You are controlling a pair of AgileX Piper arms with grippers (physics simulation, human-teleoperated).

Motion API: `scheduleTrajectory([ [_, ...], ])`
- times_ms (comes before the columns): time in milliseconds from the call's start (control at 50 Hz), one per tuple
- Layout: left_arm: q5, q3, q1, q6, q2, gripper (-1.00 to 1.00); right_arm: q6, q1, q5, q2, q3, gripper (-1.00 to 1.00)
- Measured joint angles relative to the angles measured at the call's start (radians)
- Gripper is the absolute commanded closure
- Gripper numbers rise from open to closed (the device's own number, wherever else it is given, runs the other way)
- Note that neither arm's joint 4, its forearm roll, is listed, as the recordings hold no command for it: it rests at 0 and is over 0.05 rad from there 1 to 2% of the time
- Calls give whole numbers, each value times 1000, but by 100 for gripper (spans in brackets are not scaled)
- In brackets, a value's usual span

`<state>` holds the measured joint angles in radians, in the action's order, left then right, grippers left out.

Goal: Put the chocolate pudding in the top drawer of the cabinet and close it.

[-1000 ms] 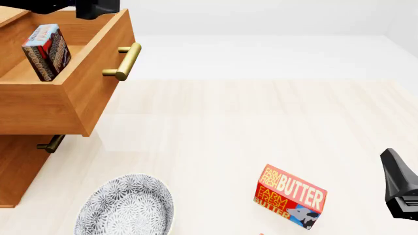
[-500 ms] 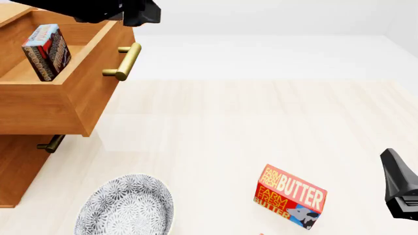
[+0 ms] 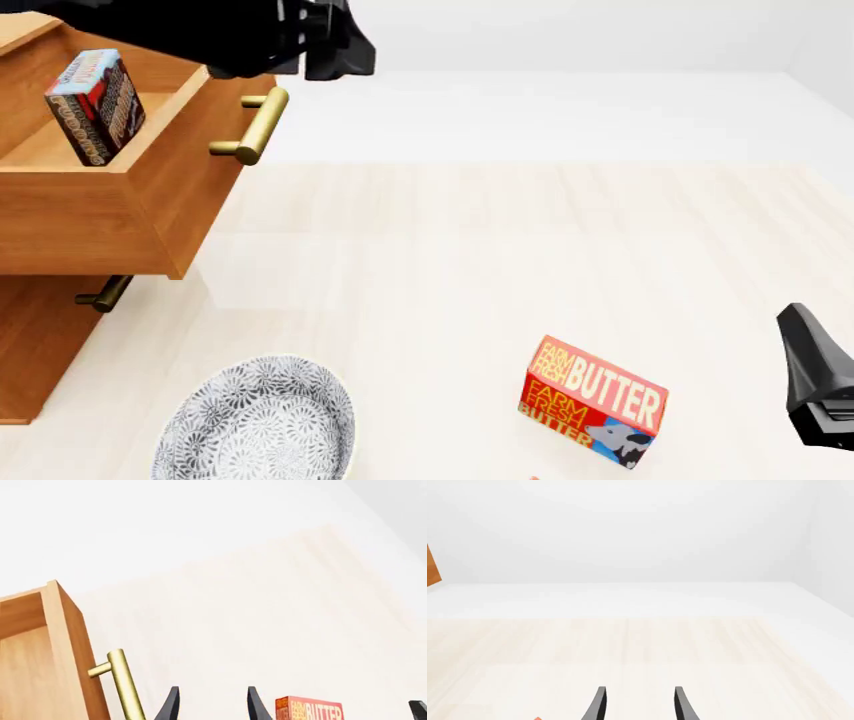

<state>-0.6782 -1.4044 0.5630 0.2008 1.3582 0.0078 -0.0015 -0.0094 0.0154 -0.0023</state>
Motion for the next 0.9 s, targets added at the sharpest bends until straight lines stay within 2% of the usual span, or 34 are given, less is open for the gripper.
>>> scheduleTrajectory([
  [500, 65, 41, 30, 84, 46, -100, 0, 0, 0, 0, 0, -100],
  [900, 108, 74, 26, 123, 68, -100, 0, 0, 0, 0, 0, -100],
])
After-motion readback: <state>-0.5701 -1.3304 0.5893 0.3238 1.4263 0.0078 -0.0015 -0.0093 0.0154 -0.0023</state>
